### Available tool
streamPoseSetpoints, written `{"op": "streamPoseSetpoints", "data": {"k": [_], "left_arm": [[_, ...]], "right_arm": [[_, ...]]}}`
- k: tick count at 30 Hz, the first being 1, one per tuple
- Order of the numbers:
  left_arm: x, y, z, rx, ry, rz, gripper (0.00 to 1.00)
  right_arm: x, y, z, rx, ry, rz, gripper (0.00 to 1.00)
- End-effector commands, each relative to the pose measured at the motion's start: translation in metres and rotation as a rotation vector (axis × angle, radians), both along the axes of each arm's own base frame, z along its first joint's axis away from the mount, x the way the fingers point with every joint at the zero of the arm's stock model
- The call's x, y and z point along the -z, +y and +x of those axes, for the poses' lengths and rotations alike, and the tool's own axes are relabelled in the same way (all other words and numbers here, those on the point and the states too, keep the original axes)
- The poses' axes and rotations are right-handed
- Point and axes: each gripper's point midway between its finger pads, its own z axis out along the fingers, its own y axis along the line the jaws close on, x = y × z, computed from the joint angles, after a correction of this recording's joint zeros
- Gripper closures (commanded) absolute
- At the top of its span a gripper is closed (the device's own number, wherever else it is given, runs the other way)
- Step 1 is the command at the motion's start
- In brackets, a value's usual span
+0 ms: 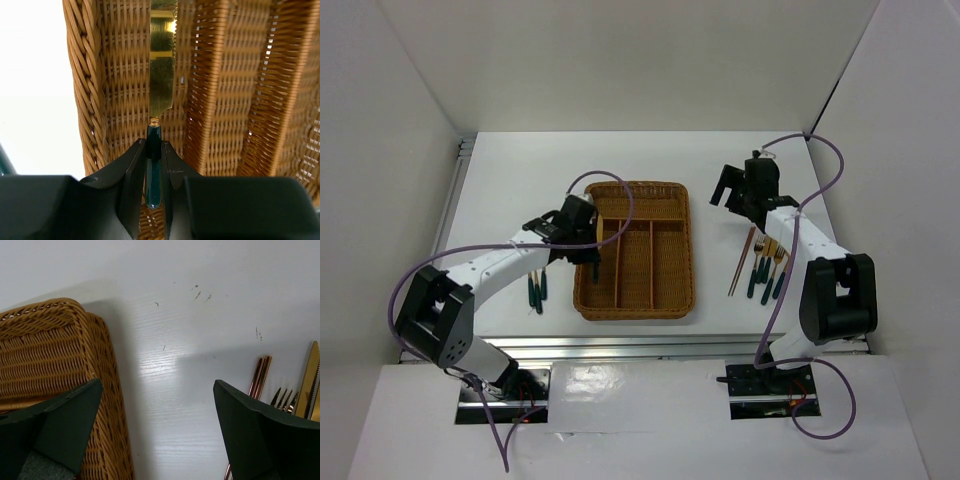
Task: Sort the eating utensils into containers
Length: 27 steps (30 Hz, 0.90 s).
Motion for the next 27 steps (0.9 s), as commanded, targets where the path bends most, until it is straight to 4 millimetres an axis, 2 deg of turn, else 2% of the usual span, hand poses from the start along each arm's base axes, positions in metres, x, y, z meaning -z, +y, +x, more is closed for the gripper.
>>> {"op": "streamPoseSetpoints", "data": {"k": [1, 5, 9, 15, 20, 22, 25, 27], "left_arm": [[0.006, -0.005, 0.008, -0.024, -0.016, 0.005, 0.79], [0.018, -0.004, 0.004, -0.02, 0.016, 0.034, 0.79], [0.023, -0.003, 0.003, -0.03, 0.031, 0.06, 0.75], [0.021, -0.003, 0.003, -0.03, 0.031, 0.061, 0.64], [0.02, 0.0, 0.005, -0.032, 0.031, 0.085, 0.61], [0.015, 0.002, 0.005, -0.037, 0.03, 0.093, 0.55], [-0.005, 0.002, 0.009, -0.036, 0.003, 0.094, 0.5], [-0.031, 0.002, 0.015, -0.037, -0.062, 0.073, 0.43]], "right_arm": [[-0.013, -0.004, -0.003, 0.015, -0.034, 0.003, 0.0], [-0.013, -0.003, -0.003, 0.021, -0.034, 0.01, 0.0], [-0.008, -0.004, -0.004, 0.021, -0.016, 0.008, 0.0], [-0.011, -0.005, -0.004, 0.033, -0.025, 0.011, 0.0], [-0.014, -0.005, -0.006, 0.033, -0.025, 0.011, 0.0], [-0.014, -0.007, -0.006, 0.041, -0.026, 0.005, 0.0], [-0.016, -0.007, -0.008, 0.035, -0.028, -0.002, 0.0], [-0.02, -0.009, -0.008, 0.038, -0.038, -0.015, 0.0]]}}
